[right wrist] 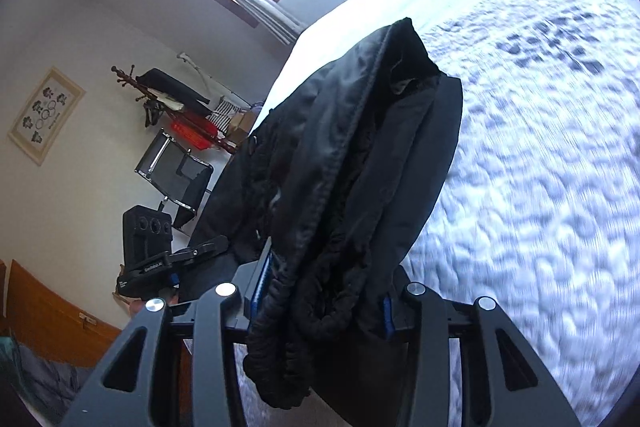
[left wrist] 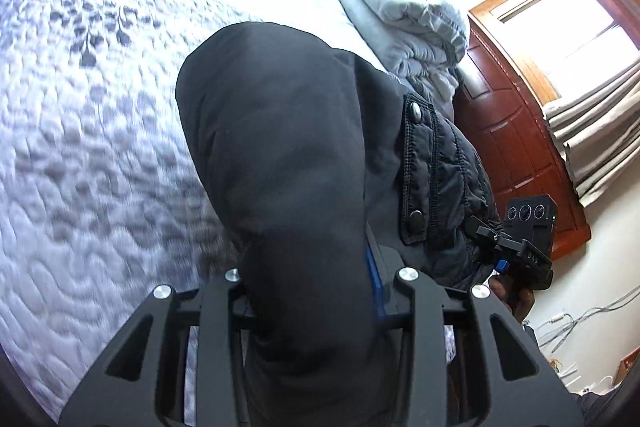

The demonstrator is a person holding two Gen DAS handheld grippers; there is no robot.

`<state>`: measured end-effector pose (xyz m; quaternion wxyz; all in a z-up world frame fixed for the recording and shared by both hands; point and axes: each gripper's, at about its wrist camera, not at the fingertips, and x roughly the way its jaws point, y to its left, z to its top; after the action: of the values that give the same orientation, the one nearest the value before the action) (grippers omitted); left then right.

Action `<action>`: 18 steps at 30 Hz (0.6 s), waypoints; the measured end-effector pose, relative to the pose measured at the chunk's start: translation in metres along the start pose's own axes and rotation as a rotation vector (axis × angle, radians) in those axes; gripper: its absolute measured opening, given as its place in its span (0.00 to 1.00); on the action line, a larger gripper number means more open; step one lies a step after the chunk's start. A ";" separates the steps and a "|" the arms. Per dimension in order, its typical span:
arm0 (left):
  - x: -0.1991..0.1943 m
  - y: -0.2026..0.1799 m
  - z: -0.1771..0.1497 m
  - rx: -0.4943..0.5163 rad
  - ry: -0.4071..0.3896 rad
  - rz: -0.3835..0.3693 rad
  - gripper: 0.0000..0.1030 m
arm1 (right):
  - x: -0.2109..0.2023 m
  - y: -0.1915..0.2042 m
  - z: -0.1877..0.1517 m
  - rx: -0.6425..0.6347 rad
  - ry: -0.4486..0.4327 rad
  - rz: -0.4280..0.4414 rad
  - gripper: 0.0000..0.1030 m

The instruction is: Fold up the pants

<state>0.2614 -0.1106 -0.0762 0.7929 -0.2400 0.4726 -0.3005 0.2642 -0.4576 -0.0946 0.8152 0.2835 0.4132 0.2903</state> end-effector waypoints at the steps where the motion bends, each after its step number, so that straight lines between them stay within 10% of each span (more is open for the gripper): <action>1: -0.001 0.001 0.005 -0.001 -0.006 0.005 0.34 | 0.005 0.001 0.006 -0.008 0.003 -0.001 0.41; 18: 0.023 0.060 0.085 -0.023 -0.051 0.096 0.34 | 0.099 -0.024 0.080 0.042 0.076 0.003 0.41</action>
<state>0.3608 -0.0760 -0.0928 0.8154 -0.2339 0.4666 -0.2503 0.3855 -0.4213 -0.1219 0.7924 0.2898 0.4494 0.2935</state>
